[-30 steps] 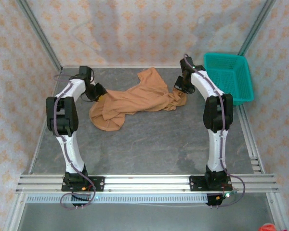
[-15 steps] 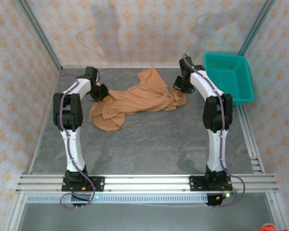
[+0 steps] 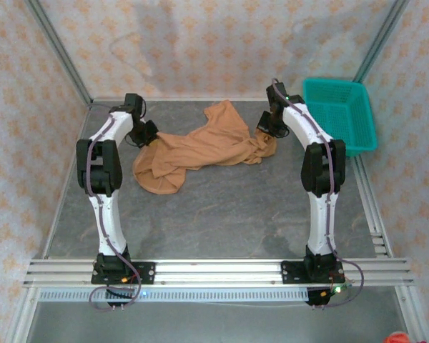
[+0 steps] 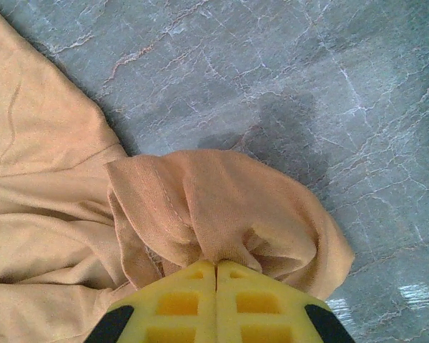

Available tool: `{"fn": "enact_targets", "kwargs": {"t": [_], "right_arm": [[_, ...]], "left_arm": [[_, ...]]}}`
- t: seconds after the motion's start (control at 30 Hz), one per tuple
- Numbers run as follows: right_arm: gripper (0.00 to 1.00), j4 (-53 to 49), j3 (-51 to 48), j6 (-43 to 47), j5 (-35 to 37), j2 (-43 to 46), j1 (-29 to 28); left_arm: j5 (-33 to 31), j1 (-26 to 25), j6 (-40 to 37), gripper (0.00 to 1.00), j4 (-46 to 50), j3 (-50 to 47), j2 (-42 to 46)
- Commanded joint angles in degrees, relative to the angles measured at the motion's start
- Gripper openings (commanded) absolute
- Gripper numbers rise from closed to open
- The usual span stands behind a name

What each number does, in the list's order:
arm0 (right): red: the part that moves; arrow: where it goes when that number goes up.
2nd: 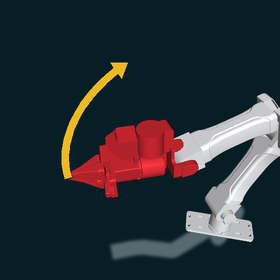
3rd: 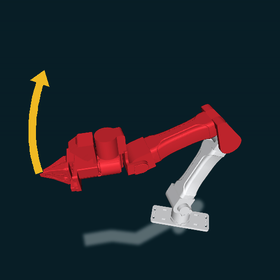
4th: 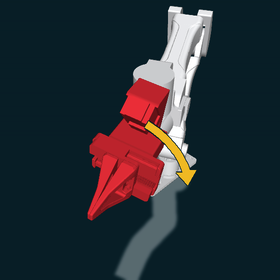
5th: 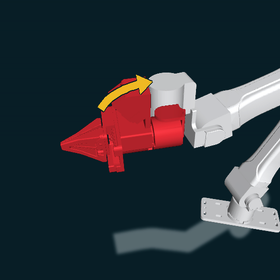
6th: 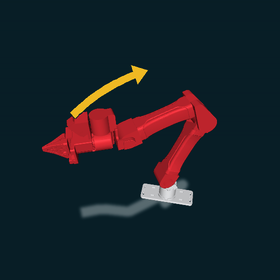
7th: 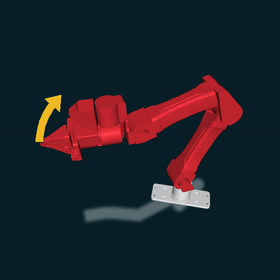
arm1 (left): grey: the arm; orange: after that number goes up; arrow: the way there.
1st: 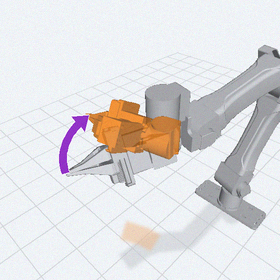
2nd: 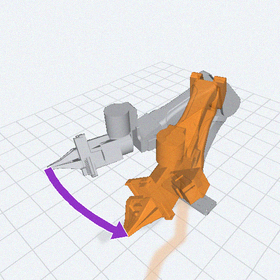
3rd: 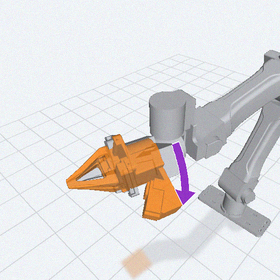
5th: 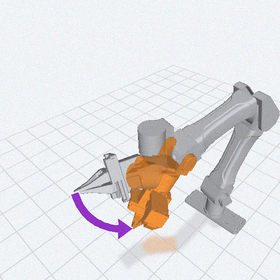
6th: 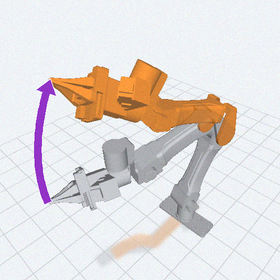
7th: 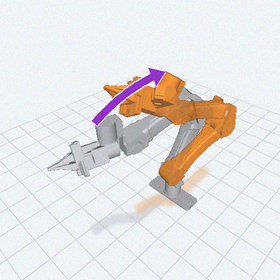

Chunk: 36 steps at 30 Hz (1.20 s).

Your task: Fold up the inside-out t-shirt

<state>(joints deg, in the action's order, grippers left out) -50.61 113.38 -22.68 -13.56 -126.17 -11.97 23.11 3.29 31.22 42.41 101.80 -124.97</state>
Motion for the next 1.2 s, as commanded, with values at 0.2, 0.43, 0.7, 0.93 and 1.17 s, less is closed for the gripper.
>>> {"fn": "enact_targets", "kwargs": {"t": [0.2,0.43,0.7,0.93,1.17], "right_arm": [[0.0,-1.29,0.5,0.7,-0.11,1.33,-0.34],[0.0,-1.25,0.89,0.7,-0.15,1.19,-0.33],[0.0,-1.33,1.05,0.79,-0.28,1.01,-0.34],[0.0,-1.42,1.31,0.62,-0.67,1.01,-0.31],[0.0,-1.09,0.8,0.53,-1.37,1.01,-0.47]], "left_arm": [[-2.22,-1.57,-0.29,0.35,1.77,0.49,0.67],[-3.06,-2.06,-0.29,0.21,1.52,1.75,-2.08],[-4.47,-2.23,-0.29,0.29,2.0,2.84,-4.16],[-4.99,-2.23,-0.2,0.3,1.8,3.52,-5.96],[-5.23,-2.32,-0.28,0.09,2.18,3.94,-7.3]]}}
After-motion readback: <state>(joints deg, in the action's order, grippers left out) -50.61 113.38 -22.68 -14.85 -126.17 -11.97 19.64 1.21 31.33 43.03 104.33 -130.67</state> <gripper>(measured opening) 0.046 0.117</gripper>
